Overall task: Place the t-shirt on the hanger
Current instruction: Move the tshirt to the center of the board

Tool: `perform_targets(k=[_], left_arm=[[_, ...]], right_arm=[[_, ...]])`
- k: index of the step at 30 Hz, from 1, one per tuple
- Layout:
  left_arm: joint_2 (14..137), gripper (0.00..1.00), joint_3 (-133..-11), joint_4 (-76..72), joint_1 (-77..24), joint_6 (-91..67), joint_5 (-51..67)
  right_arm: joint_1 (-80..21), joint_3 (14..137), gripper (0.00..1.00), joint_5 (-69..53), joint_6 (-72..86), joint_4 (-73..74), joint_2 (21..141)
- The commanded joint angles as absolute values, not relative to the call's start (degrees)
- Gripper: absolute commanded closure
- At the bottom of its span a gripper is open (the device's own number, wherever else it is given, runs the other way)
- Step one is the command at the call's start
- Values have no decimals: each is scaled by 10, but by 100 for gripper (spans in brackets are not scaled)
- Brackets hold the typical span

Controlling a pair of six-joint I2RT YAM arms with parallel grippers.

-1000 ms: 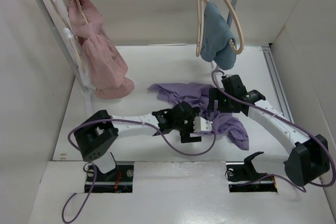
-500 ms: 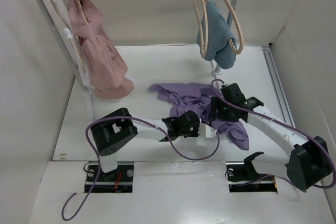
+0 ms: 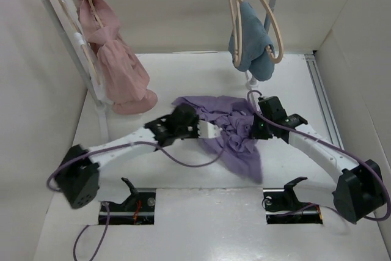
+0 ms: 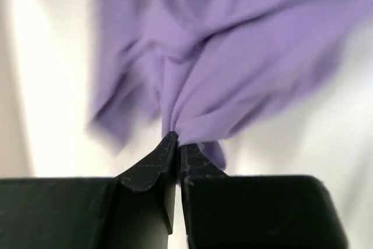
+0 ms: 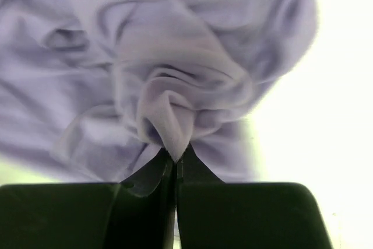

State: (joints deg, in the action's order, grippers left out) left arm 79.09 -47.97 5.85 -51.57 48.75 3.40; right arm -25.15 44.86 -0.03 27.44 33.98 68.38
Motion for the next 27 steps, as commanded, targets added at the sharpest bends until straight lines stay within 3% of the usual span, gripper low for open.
perform_targets(k=[1,6,13,16,17,18,19,20,22,27], left_arm=[[653,100,-469,220,-452,598,54],[515,100,-452,388,-383,709,86],[542,100,-464,466,-285,793,77],[568,88,-459,425,-232,817,72],[577,78,-464,409,-232,806,72],[587,57,-474,399,-232,776,80],[596,36,-511,394,-232,752,93],[613,0,-532,387,-256,721,118],[632,0,-573,381,-295,665,118],[702,0,-614,395,-521,498,78]], right_arm=[[-227,472,100,-1,263,340,652],[-228,461,100,-28,256,369,652],[-257,456,100,-17,268,466,618],[-240,445,100,-11,291,483,564],[-227,445,96,-17,291,483,551],[-221,438,63,-23,296,483,542],[-215,438,41,-32,296,471,535],[-215,432,30,-40,296,462,535],[-209,442,13,-46,296,457,553],[-215,479,13,-10,274,442,603]])
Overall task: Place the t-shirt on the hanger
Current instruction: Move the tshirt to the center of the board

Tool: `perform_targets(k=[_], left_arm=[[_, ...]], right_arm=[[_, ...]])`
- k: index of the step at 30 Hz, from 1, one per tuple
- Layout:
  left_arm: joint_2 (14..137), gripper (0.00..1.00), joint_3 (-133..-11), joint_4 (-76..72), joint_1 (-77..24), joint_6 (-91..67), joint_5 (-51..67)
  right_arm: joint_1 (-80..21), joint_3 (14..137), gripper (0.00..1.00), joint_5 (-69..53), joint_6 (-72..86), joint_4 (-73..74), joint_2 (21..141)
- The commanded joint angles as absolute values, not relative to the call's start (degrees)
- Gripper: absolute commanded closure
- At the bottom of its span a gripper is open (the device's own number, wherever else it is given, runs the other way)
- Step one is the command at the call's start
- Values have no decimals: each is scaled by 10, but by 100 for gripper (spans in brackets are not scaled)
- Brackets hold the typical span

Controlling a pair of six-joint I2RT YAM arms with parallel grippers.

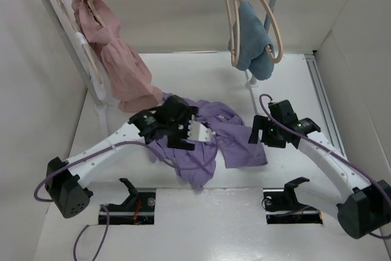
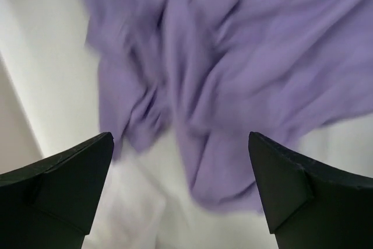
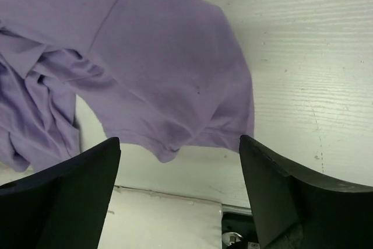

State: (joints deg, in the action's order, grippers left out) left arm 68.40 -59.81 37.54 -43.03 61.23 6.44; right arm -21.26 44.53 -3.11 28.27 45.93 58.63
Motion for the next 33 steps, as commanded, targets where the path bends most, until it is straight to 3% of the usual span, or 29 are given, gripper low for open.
perform_targets(k=[1,5,9,14,16,17,18,19,20,23,28,33], left_arm=[[702,0,-603,381,-547,478,91],[751,0,-544,320,-606,438,163],[868,0,-518,285,-638,453,156],[890,0,-504,244,-655,460,159],[896,12,-498,239,-655,468,166],[909,43,-498,247,-655,474,166],[909,57,-507,263,-655,474,172],[917,69,-512,272,-655,479,166],[917,100,-519,288,-649,479,138],[902,100,-514,329,-618,508,94],[727,100,-494,539,-436,704,74],[580,100,-458,635,-417,839,25]], right_arm=[[-221,486,13,-10,274,433,613],[-221,504,13,-10,239,388,685],[-221,511,13,-4,224,345,758],[-227,511,13,-9,224,295,799],[-227,511,16,-9,219,277,825],[-227,511,19,-9,219,270,836],[-227,511,26,-14,219,264,847],[-227,511,44,-14,219,258,858],[-227,511,57,-19,219,258,873],[-219,488,100,-11,246,258,855],[-189,431,100,-15,268,271,783],[-201,411,100,-15,282,319,769]])
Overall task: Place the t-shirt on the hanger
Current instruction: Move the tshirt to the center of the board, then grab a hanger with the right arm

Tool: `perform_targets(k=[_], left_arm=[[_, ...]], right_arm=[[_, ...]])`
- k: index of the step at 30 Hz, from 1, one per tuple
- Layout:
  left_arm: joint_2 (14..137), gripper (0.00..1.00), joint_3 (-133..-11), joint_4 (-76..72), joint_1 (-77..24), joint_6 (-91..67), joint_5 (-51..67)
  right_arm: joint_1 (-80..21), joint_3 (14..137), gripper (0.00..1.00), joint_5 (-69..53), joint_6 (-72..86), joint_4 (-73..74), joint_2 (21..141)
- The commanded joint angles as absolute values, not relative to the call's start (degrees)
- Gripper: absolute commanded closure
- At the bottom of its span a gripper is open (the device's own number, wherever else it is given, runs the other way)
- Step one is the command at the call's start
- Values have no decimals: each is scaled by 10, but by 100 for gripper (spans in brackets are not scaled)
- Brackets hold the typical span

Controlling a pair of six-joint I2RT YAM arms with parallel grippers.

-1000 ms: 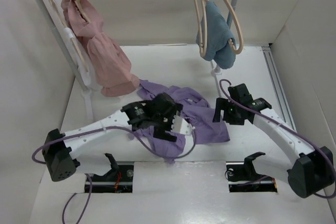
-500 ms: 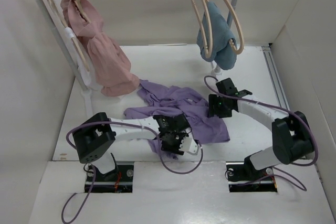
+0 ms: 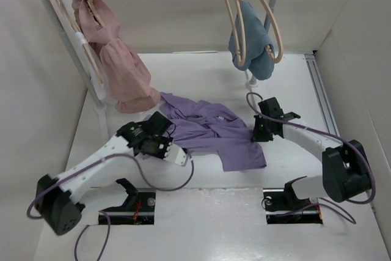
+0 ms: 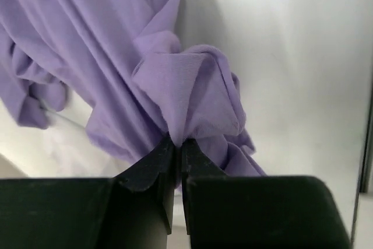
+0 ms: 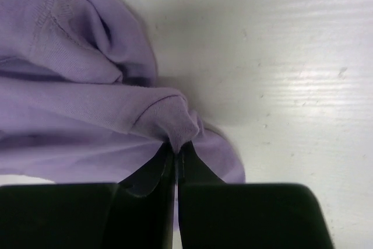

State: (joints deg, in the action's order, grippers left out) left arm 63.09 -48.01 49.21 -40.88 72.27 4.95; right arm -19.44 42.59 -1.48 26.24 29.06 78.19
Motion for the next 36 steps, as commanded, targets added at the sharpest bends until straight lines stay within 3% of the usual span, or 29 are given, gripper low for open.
perform_targets(k=[1,4,5,8,9,10,11,12,13,20,26,32,36], left_arm=[[568,100,-449,645,-417,839,36],[553,100,-441,645,-422,801,49],[560,87,-441,645,-422,801,49],[577,71,-441,645,-422,789,43],[582,58,-441,645,-422,783,43],[588,50,-441,645,-422,772,43],[588,29,-449,632,-422,761,43],[580,0,-458,601,-422,749,43],[575,0,-463,586,-422,729,38],[498,0,-454,351,-422,617,86],[518,0,-436,176,-422,395,135],[583,0,-441,109,-434,291,154],[634,3,-446,46,-450,243,121]], right_arm=[[-201,410,100,-15,289,324,757],[-207,386,100,-15,308,351,709],[-207,386,97,-15,308,363,694],[-207,381,90,-5,331,404,644],[-212,381,80,-5,337,419,636],[-212,387,59,-5,337,419,631],[-212,396,21,-10,337,419,622],[-221,404,9,-11,337,419,622],[-234,414,0,1,331,419,614],[-338,514,0,155,316,458,558],[-388,542,0,159,269,469,431],[-457,612,17,109,201,459,302],[-457,713,20,86,162,459,370]])
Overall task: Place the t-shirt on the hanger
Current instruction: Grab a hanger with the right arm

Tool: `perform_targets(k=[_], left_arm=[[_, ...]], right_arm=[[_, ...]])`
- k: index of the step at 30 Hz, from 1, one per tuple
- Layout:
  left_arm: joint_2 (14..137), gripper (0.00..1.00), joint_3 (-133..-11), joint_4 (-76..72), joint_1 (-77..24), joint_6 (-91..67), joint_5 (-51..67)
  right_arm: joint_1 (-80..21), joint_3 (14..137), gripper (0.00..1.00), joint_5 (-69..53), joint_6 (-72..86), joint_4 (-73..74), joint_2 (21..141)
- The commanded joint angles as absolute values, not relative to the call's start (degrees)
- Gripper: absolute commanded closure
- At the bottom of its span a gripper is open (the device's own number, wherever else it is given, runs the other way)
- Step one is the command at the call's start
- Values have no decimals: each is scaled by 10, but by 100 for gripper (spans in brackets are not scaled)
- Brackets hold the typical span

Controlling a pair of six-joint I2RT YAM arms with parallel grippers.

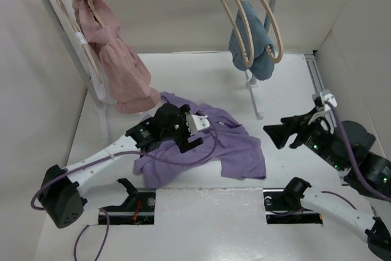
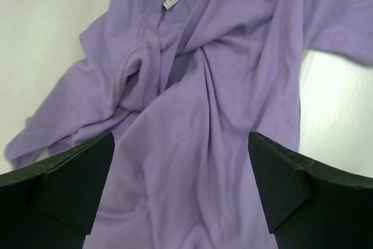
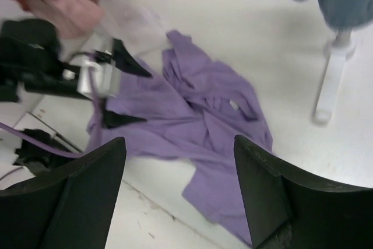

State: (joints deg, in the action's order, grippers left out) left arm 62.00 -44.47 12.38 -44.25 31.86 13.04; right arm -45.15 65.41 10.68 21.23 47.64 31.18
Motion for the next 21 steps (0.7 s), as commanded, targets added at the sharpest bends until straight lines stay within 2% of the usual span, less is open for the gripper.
perform_targets(k=[1,6,10,12,16,21], left_arm=[[640,3,-446,18,-450,233,116],[659,3,-439,-53,-478,135,76],[665,3,-420,-92,-478,107,39],[671,3,-398,-117,-478,107,-2],[665,3,-387,-123,-478,138,-3],[652,3,-368,-123,-478,131,16]], right_arm=[[-457,739,21,72,152,473,398],[-457,925,20,65,129,441,539],[-452,1090,16,129,82,433,680],[-432,1128,16,146,74,406,720],[-378,1192,16,100,69,353,795],[-352,1198,17,133,47,281,838]])
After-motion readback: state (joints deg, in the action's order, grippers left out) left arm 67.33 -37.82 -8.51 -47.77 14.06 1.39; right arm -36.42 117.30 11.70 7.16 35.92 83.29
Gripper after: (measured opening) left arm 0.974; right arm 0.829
